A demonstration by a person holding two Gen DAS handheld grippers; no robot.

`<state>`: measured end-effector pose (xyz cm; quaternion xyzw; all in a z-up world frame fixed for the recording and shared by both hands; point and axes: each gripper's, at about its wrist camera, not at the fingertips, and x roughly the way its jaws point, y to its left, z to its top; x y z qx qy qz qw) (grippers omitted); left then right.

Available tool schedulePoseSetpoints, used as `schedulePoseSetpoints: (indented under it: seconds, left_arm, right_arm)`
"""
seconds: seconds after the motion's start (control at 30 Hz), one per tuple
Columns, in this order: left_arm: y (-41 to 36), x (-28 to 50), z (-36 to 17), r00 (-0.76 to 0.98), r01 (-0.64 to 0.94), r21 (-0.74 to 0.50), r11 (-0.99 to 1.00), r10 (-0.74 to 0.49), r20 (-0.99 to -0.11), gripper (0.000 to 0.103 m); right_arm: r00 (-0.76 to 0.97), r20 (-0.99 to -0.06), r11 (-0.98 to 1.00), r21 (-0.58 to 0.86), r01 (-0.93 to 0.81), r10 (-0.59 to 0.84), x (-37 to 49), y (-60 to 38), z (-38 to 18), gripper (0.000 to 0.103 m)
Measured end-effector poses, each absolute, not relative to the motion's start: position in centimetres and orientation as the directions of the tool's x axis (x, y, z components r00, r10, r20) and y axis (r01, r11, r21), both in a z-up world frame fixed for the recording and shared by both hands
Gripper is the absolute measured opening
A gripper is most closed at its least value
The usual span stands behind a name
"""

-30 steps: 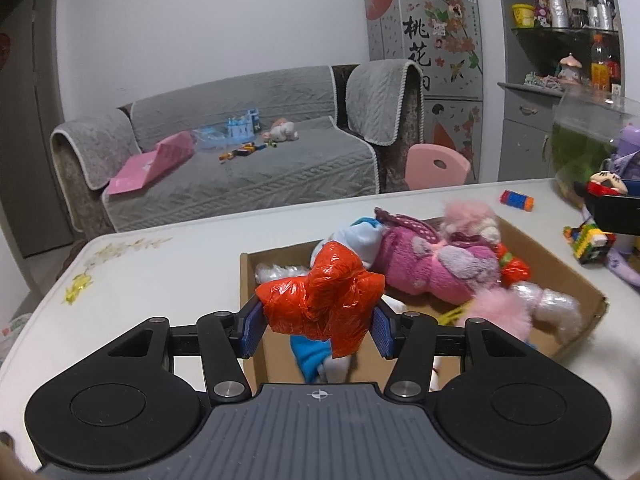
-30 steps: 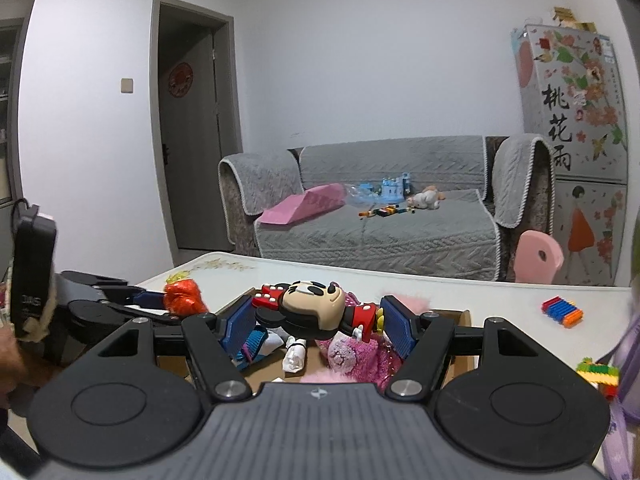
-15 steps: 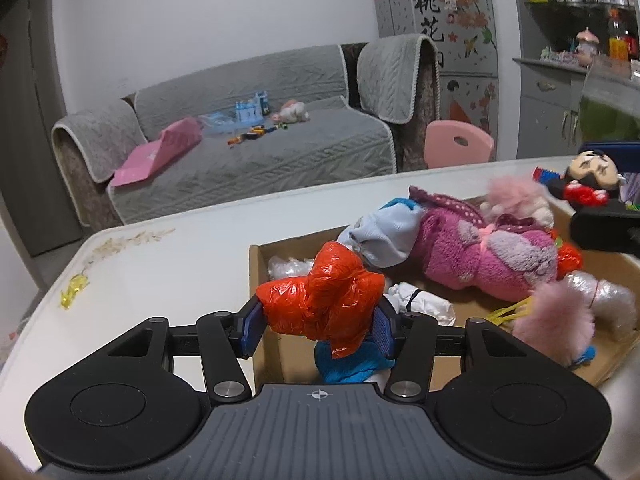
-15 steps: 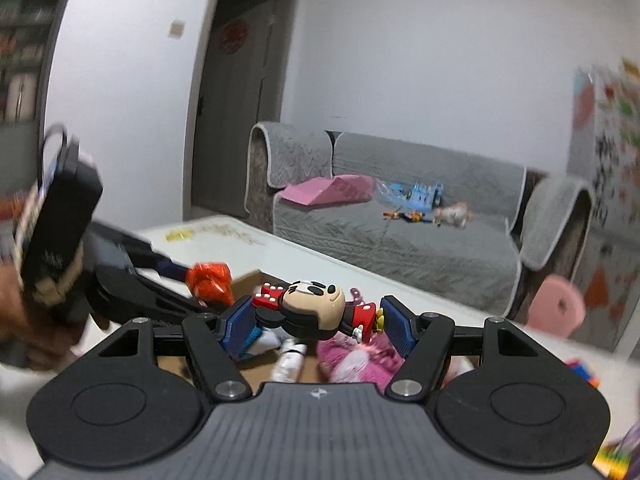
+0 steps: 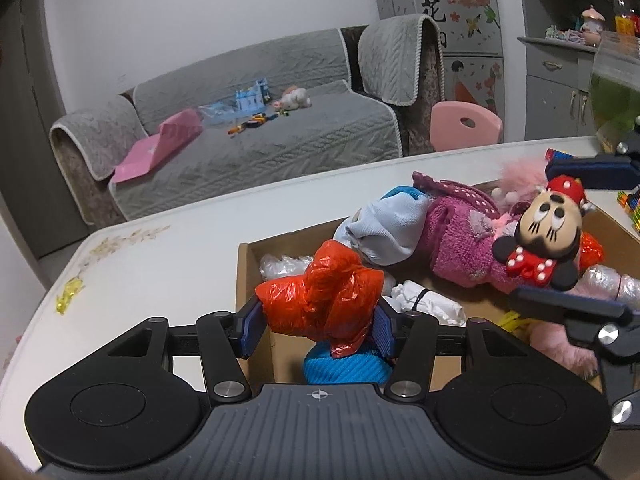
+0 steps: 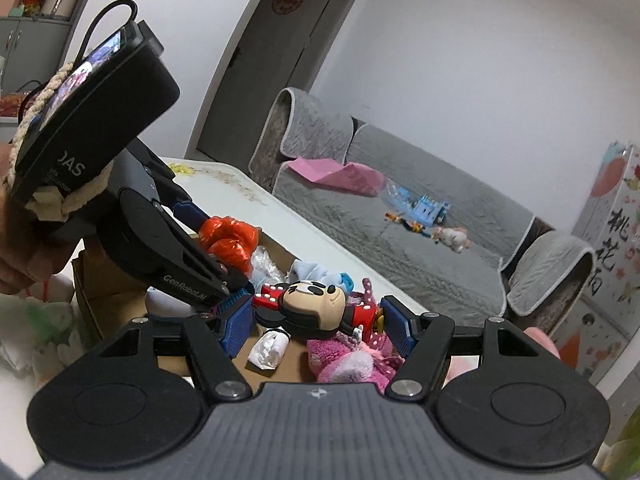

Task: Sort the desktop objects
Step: 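Open both tools to drop the red bag bundle and Minnie Mouse figure into the tray, then move both tools back toward the remaining white socks beside the tray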

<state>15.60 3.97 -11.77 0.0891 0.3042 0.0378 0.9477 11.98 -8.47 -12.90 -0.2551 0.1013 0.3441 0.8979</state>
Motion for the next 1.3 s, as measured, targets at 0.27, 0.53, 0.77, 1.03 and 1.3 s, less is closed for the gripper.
schedulePoseSetpoints:
  seconds: [0.27, 0.53, 0.77, 1.03, 1.3]
  left_arm:
    - [4.0, 16.1, -11.8, 0.811, -0.011, 0.171, 0.985, 0.108, -0.575, 0.061]
    - [3.7, 16.6, -12.1, 0.811, -0.022, 0.170, 0.985, 0.117, -0.573, 0.066]
    - [3.9, 16.8, -12.1, 0.809, -0.050, 0.177, 0.983, 0.143, -0.570, 0.086]
    - [4.0, 15.4, -10.8, 0.834, -0.050, 0.182, 0.982, 0.141, -0.533, 0.101]
    - [4.8, 10.7, -7.8, 0.879, -0.026, 0.187, 0.982, 0.111, -0.464, 0.103]
  right_arm:
    - [0.716, -0.413, 0.625, -0.355, -0.695, 0.562, 12.8, -8.1, -13.4, 0.065]
    - [0.705, -0.429, 0.610, -0.359, -0.706, 0.564, 12.7, -7.3, -13.6, 0.064]
    - [0.715, -0.443, 0.610, -0.378, -0.696, 0.541, 13.2, -6.8, -14.1, 0.065]
    - [0.729, -0.401, 0.628, -0.374, -0.683, 0.555, 12.6, -7.7, -13.6, 0.081]
    - [0.717, -0.339, 0.621, -0.359, -0.697, 0.610, 10.1, -8.7, -12.3, 0.088]
